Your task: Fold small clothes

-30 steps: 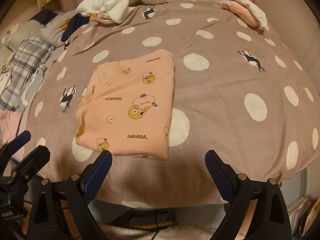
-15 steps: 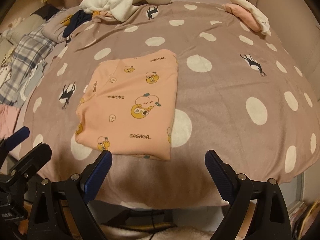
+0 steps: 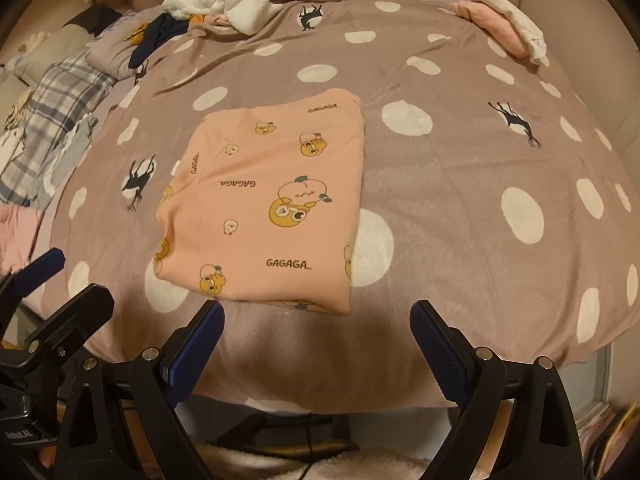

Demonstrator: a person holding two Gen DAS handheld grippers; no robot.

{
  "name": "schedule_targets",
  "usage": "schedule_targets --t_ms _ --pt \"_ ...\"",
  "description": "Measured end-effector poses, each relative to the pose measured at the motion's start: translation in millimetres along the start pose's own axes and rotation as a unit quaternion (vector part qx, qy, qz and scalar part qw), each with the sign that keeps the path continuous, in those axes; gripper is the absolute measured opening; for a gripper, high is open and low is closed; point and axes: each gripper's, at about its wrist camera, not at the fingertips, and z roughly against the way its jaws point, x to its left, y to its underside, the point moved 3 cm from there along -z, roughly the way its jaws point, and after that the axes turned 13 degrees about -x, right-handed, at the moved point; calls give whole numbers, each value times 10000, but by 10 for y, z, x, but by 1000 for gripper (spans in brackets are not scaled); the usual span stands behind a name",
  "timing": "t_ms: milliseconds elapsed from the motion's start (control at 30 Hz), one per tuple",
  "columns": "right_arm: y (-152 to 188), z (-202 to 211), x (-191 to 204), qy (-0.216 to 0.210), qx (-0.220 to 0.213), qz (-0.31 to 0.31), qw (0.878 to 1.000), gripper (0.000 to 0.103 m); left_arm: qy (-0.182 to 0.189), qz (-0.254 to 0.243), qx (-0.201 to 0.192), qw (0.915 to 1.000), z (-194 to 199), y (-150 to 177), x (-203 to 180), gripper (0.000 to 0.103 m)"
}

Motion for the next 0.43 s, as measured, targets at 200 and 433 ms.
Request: schedule_targets --t_ms 200,433 --pt "13 -7 15 29 16 75 10000 93 -96 -105 -149 9998 9 -9 -6 103" --pt "16 -34 14 80 51 115 9999 93 -45 54 -63 10000 -26 -22 24 103"
